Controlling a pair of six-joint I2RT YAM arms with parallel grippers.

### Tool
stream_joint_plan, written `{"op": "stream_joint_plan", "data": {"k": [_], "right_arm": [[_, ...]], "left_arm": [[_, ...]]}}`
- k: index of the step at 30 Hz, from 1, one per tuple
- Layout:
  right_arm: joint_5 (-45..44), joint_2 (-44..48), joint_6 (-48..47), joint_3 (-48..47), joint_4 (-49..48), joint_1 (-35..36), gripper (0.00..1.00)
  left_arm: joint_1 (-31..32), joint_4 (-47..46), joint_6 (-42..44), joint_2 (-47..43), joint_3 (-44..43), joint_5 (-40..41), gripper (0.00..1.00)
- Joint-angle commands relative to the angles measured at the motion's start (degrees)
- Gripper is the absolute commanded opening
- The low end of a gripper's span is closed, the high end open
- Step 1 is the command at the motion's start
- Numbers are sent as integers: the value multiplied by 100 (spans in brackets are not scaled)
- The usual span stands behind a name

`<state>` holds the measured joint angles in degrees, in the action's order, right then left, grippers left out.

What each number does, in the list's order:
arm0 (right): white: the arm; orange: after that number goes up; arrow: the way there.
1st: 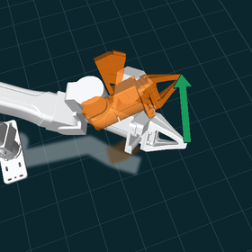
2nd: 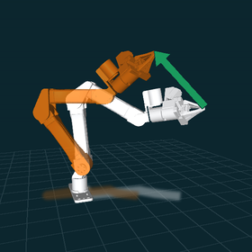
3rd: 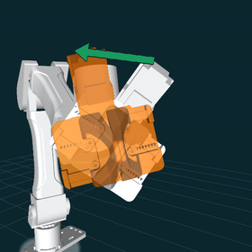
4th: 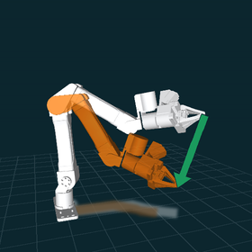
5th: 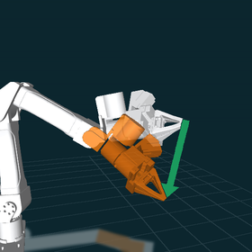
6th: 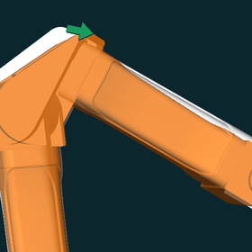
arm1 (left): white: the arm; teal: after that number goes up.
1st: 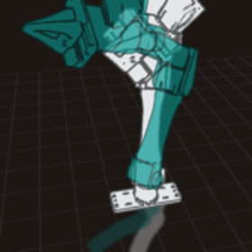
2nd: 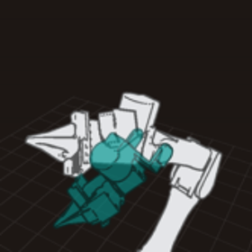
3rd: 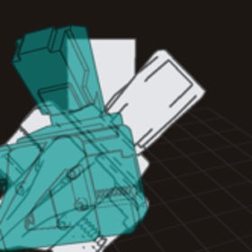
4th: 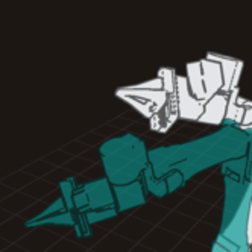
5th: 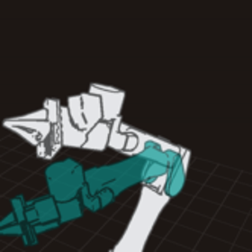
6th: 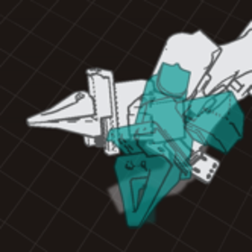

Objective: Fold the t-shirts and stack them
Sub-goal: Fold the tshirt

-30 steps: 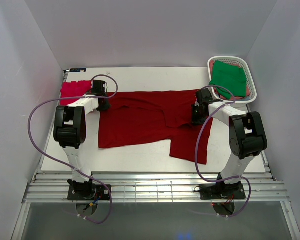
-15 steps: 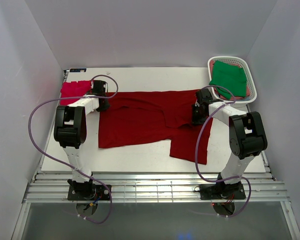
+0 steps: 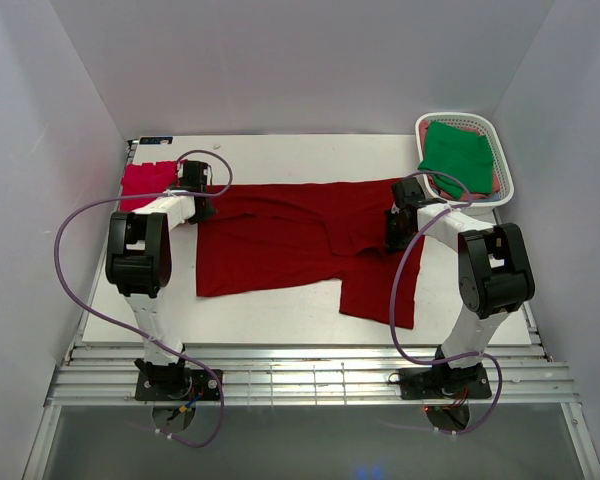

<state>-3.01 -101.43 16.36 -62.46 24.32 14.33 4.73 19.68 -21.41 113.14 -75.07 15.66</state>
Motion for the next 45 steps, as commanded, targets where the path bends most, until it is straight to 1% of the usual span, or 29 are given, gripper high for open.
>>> {"op": "stream_joint_plan", "data": {"k": [1,6,10,12,13,14,16,18,21,29,34,38,43,45], "right_arm": [[-455,-18,34,-214,372,-9,23],[-736,184,8,-285,609,-35,22],[-623,474,-27,-320,732,-35,22],[-202,580,-71,-329,794,-35,29],[0,615,-98,-294,768,-27,33],[385,659,-89,-259,742,-26,38],[686,852,-63,-83,610,0,42],[897,1062,7,31,513,0,50],[1100,1178,25,137,478,9,51],[1311,1196,34,313,355,26,51],[1364,1020,113,488,241,61,45],[1364,1020,104,647,135,88,33],[1303,905,8,735,82,97,27],[1259,853,-54,726,38,105,22]], "left_arm": [[-130,159,40,-310,71,201,0],[-139,168,40,-337,71,192,0],[-148,176,23,-354,63,148,0],[-148,176,23,-354,45,113,0],[-148,176,23,-354,36,69,0],[-148,176,14,-354,27,43,0],[-148,185,14,-354,27,-28,0],[-148,185,14,-363,27,-45,5],[-148,185,5,-363,27,-54,8],[-148,194,5,-389,36,-63,9],[-148,194,5,-407,36,-63,9],[-148,194,-4,-407,36,-63,9],[-148,203,-4,-398,36,-72,9],[-148,203,-21,-416,36,-72,9]]}}
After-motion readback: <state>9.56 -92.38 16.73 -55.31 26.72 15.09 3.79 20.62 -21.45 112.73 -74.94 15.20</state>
